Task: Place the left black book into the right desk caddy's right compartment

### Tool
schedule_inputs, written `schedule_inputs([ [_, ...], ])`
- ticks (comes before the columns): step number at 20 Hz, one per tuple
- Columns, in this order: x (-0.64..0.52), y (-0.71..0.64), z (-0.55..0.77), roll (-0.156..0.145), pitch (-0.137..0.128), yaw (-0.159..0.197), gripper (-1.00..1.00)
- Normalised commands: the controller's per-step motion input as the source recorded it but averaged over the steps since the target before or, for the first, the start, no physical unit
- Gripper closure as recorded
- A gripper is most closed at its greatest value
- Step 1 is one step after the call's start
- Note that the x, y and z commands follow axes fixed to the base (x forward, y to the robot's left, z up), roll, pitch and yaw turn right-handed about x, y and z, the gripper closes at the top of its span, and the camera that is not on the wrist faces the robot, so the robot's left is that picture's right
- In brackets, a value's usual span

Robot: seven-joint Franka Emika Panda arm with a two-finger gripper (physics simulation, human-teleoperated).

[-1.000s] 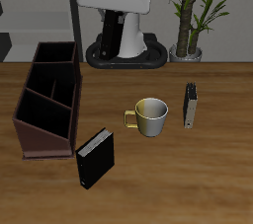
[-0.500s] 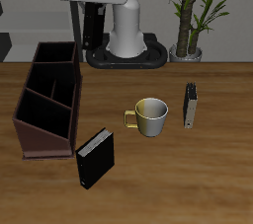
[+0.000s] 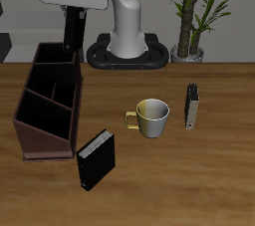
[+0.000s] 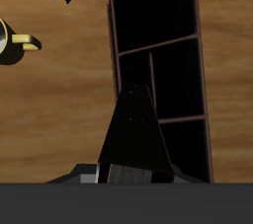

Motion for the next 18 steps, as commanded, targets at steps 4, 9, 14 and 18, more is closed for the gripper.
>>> schedule_inputs([
  [4,-0.09,-0.2,-0.07,-0.025,0.009,-0.012,1.0],
  [9,-0.21,-0.07,-0.05,-0.018,-0.018,0.032,1.0],
  [14,-0.18,-0.19,-0.05,-0.024,-0.017,0.03,1.0],
  [18,-0.03,-0.08,-0.02,-0.021,0.004,-0.004,1.0],
])
